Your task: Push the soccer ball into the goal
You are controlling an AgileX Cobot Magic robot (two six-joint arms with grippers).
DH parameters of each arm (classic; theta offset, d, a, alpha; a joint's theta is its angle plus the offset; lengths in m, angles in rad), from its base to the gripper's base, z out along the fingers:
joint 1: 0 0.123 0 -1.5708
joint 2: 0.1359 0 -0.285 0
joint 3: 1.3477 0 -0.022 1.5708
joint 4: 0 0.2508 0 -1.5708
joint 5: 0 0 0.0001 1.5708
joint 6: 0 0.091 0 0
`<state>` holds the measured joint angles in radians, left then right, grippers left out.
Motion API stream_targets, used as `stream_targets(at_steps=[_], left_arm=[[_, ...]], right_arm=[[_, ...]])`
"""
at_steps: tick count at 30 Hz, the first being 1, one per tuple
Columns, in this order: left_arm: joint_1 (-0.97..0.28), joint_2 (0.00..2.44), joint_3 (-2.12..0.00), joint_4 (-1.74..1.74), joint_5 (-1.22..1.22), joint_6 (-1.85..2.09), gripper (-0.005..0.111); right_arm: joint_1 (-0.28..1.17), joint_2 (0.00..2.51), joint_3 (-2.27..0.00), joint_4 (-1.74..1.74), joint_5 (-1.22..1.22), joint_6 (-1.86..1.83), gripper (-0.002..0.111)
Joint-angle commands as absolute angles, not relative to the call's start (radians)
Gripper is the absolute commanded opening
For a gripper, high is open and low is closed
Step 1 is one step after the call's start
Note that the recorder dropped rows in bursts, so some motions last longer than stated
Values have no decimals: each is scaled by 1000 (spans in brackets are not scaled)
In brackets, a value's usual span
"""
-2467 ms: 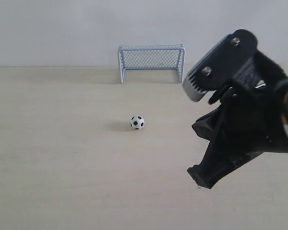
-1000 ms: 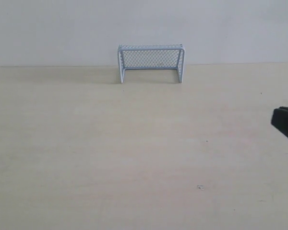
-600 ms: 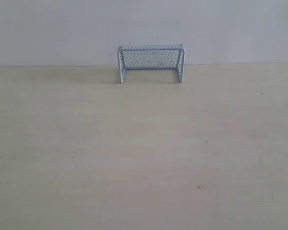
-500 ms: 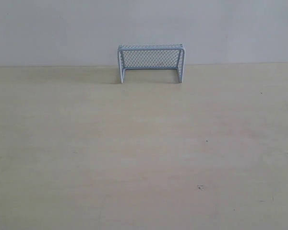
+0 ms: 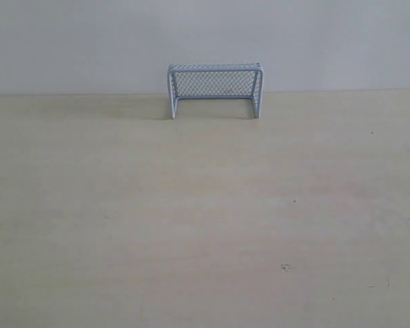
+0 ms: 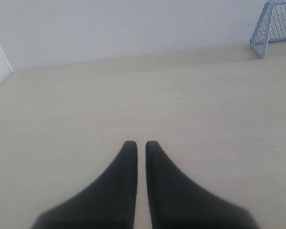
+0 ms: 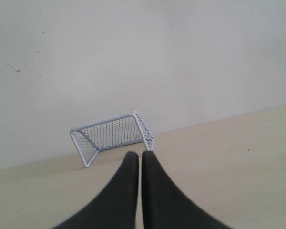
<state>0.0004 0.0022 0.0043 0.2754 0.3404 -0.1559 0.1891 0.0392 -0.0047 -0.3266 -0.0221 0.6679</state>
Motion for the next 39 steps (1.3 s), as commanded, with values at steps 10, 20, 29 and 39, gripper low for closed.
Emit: stream_targets(at_steps=[10,20,29,39], left_arm=[[2,0,0,275,337,-165,6],[2,0,0,275,337,-165,6],[2,0,0,275,337,-165,6],[2,0,0,275,337,-165,6]], right_arm=[[184,33,0,71,193,32,0],[184,33,0,68,322,28,0],[184,33,0,57,332,7,0],[150,33,0,53,331,5,0]])
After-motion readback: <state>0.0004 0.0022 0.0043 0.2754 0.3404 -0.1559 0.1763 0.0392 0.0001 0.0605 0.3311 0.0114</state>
